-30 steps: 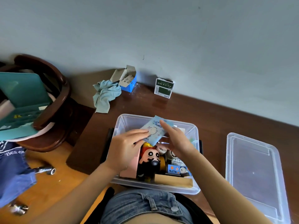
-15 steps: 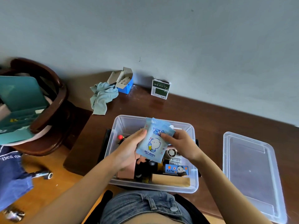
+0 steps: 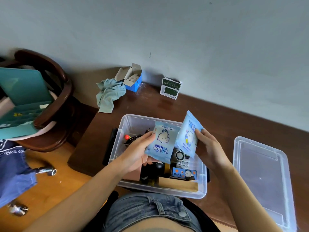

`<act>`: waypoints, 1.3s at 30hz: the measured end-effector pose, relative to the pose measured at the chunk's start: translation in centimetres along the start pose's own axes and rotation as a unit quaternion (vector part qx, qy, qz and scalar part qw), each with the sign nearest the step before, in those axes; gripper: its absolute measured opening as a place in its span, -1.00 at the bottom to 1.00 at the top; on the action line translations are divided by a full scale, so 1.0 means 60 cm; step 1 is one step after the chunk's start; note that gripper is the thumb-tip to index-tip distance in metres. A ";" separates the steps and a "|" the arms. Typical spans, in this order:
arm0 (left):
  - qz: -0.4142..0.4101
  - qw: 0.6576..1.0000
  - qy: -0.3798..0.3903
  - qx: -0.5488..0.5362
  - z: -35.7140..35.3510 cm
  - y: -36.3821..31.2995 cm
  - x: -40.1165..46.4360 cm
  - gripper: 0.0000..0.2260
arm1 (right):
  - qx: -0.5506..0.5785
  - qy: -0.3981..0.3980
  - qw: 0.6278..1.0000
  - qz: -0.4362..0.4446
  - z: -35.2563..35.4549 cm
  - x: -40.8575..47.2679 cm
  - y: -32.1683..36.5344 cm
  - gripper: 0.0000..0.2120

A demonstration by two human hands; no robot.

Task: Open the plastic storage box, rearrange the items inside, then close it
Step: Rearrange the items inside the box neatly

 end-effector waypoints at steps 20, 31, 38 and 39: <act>-0.023 0.961 -0.267 0.061 0.075 -0.020 -0.011 -0.73 | -0.301 -0.009 0.953 0.017 -0.125 0.015 -0.044 -0.86; -0.121 0.940 -0.248 0.201 0.087 -0.080 -0.003 -0.72 | -0.298 -0.057 0.953 -0.017 -0.089 0.028 -0.040 -0.74; 0.013 0.643 -0.110 0.757 0.102 -0.063 0.100 -0.69 | -0.249 -0.164 0.953 0.054 0.005 0.013 0.024 -0.76; 0.033 0.627 -0.100 0.772 0.103 -0.053 0.115 -0.67 | -0.235 -0.170 0.955 0.057 0.012 0.009 0.025 -0.77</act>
Point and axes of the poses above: each hand's wrist, its own x-axis towards the middle knuckle, its own z-axis out of the back of the hand, y = z × x, the point moved 9 cm from there along x, towards the middle knuckle, and after that the axes turned 4 degrees about x, right-handed, at the moved point
